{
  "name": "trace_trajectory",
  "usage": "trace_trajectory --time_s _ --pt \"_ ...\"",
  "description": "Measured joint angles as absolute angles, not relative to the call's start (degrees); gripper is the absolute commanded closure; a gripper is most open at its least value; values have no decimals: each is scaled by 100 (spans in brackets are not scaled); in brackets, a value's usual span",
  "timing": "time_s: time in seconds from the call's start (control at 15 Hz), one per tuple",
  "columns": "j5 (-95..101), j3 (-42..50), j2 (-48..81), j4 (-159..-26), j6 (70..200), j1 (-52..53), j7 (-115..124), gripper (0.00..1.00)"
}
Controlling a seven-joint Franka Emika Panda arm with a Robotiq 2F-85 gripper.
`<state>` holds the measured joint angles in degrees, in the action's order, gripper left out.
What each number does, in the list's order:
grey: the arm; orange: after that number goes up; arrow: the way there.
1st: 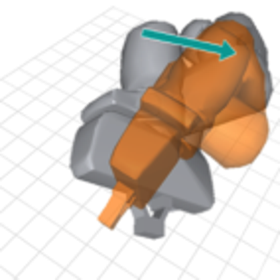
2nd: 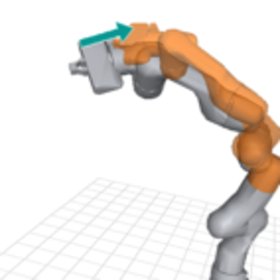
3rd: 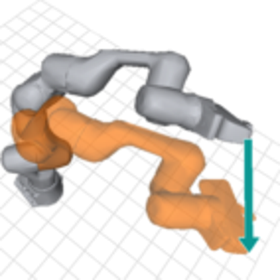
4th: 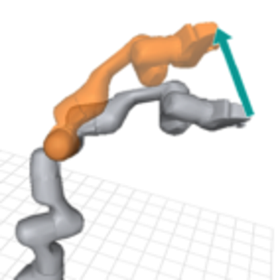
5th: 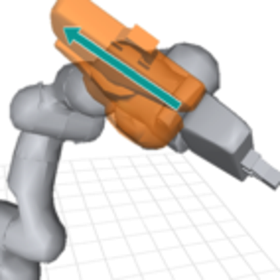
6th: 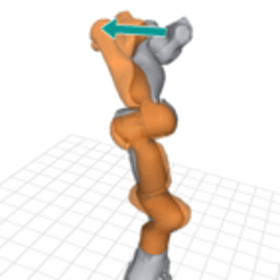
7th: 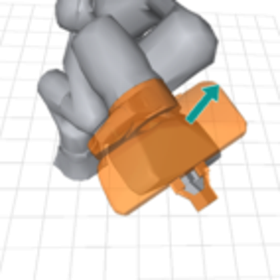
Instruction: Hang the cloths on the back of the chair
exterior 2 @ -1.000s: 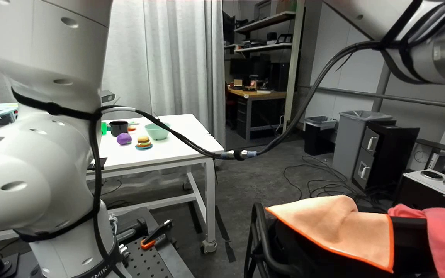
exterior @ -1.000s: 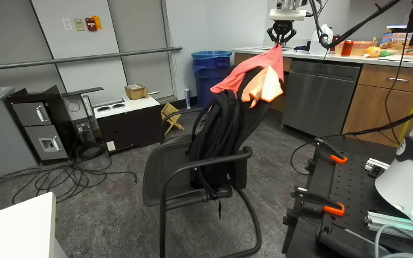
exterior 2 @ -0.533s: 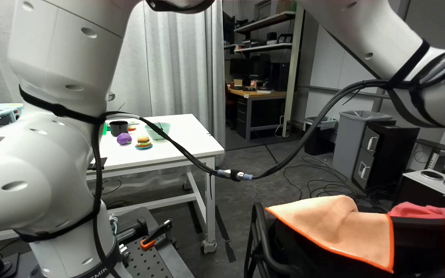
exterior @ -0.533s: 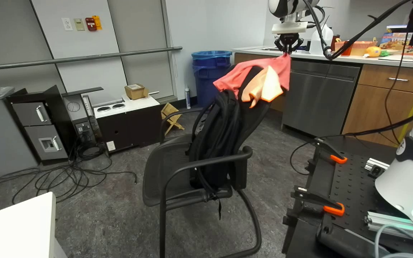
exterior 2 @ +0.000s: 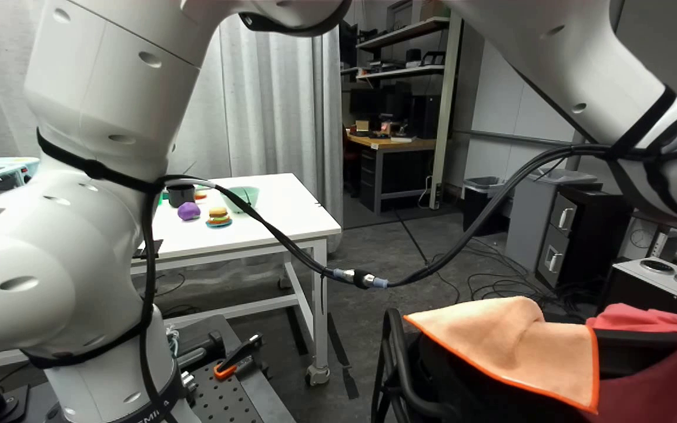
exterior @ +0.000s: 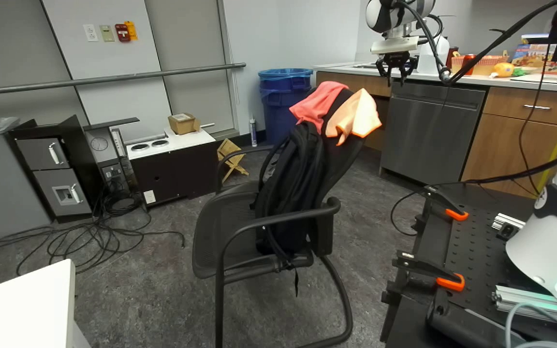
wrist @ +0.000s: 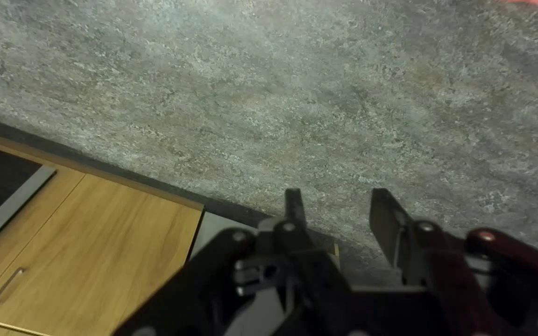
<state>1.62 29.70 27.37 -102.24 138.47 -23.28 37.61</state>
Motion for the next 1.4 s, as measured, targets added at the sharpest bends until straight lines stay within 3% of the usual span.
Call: trace_trajectory --time_s 0.2,0.27,1.4 --pt "25 2912 2718 -10108 13583 -2398 3513 3" --pt "-69 2873 2696 -10061 13493 -2433 3360 0" --pt "-1150 2402 796 -10792 13397 -2508 966 0"
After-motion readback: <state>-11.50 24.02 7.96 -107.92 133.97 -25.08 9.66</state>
